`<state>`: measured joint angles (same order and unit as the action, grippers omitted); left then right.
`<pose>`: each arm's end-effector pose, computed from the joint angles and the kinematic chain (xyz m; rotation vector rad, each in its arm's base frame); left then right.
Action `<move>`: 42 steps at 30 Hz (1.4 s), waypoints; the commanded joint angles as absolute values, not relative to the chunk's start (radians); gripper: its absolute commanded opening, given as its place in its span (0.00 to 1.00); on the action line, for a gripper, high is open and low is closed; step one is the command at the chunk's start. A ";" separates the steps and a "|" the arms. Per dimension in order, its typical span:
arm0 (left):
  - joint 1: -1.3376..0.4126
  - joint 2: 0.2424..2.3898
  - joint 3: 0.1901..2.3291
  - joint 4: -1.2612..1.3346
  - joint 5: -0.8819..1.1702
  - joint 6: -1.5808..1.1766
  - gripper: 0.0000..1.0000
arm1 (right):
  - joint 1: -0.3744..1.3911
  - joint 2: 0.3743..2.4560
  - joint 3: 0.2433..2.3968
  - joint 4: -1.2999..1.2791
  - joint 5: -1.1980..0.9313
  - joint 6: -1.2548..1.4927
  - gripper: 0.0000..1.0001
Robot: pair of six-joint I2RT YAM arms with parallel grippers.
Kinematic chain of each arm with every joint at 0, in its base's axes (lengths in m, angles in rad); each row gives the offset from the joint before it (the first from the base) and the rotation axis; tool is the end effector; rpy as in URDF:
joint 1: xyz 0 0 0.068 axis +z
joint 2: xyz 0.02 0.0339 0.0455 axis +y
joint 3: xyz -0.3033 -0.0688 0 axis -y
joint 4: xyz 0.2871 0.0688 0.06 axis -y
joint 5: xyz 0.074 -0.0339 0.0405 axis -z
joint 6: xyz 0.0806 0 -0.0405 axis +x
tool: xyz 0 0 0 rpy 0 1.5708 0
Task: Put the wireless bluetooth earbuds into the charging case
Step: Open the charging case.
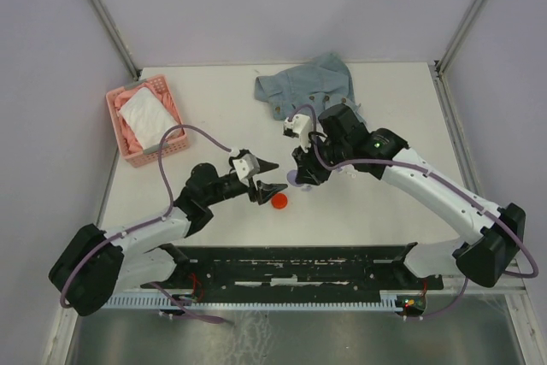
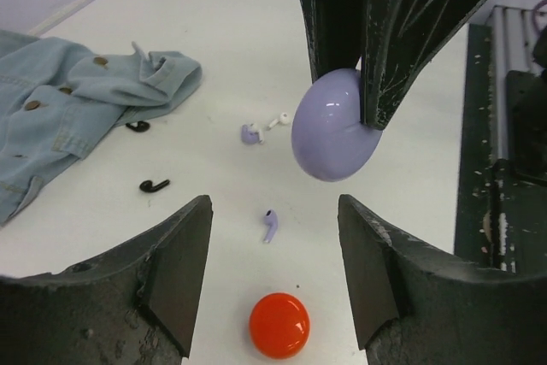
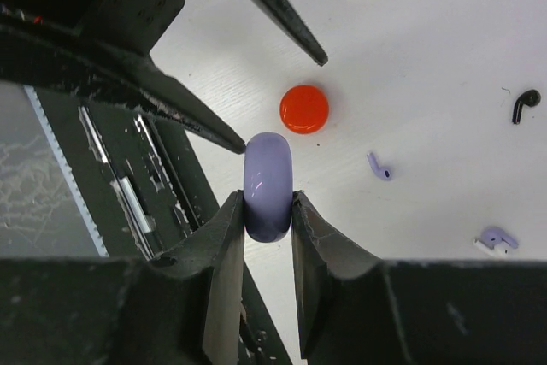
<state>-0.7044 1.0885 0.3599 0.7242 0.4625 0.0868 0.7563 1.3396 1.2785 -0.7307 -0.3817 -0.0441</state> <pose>0.1898 -0.2085 0.2352 0.9602 1.3285 -0.8409 0.2305 0.2588 0.3452 -1.1220 2.1587 0.7862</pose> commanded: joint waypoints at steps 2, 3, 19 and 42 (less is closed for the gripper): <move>-0.635 1.148 0.392 0.934 0.771 -0.104 0.67 | 0.752 1.319 1.342 -0.825 -0.481 -0.212 0.22; -0.627 1.164 0.396 0.957 0.795 -0.127 0.66 | 0.752 1.323 1.348 -0.834 -0.495 -0.226 0.22; -0.605 1.352 0.440 1.324 0.980 -0.462 0.58 | 0.752 1.360 1.380 -0.818 -0.597 -0.298 0.21; -0.606 1.400 0.470 1.252 0.994 -0.479 0.41 | 0.753 1.312 1.348 -0.762 -0.566 -0.291 0.21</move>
